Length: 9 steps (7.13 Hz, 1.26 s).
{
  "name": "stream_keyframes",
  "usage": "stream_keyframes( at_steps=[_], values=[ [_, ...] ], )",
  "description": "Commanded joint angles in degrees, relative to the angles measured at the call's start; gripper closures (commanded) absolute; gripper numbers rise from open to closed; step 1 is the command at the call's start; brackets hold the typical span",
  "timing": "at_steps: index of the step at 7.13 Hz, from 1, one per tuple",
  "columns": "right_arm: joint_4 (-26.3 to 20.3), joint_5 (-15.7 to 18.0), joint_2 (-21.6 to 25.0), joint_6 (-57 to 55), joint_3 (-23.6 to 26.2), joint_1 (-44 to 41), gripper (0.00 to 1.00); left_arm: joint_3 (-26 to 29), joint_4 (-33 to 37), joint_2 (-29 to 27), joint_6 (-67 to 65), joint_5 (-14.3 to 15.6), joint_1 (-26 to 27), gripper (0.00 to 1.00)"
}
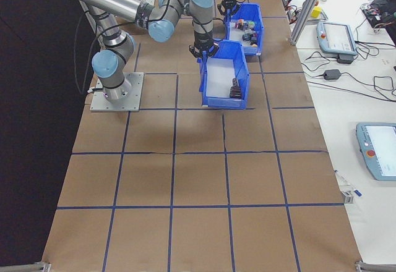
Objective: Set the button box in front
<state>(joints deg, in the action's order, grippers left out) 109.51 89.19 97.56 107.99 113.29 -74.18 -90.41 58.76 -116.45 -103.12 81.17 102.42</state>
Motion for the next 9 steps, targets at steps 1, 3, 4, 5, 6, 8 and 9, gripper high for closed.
stream_keyframes(
  at_steps=[1,3,4,5,6,8,9],
  values=[
    [0.0,0.0,0.0,-0.1,0.0,0.0,0.89,0.1,0.3,1.9,0.0,-1.4,0.1,0.02],
    [-0.4,0.0,2.3,-1.5,1.9,-0.4,0.88,1.5,8.8,8.5,12.7,-0.9,-1.3,0.03],
    [-0.2,-0.2,5.2,-2.7,4.7,-0.5,0.88,4.1,18.1,11.8,25.2,1.0,-2.8,0.02],
    [-0.2,-0.3,8.7,-2.8,8.2,-0.8,0.88,6.0,22.6,13.8,35.9,2.7,-3.9,0.02],
    [-0.2,-2.4,11.0,-3.3,10.4,-1.0,0.88,6.7,26.5,15.5,52.2,3.1,-4.5,0.02],
    [-0.5,-3.6,12.4,-8.4,11.4,-4.6,0.88,6.1,33.5,23.2,78.5,3.4,-5.7,0.01],
    [-0.2,-3.1,12.5,-13.6,12.4,-9.5,0.88,4.7,34.6,26.6,90.7,3.4,-6.3,0.01]
  ],
)
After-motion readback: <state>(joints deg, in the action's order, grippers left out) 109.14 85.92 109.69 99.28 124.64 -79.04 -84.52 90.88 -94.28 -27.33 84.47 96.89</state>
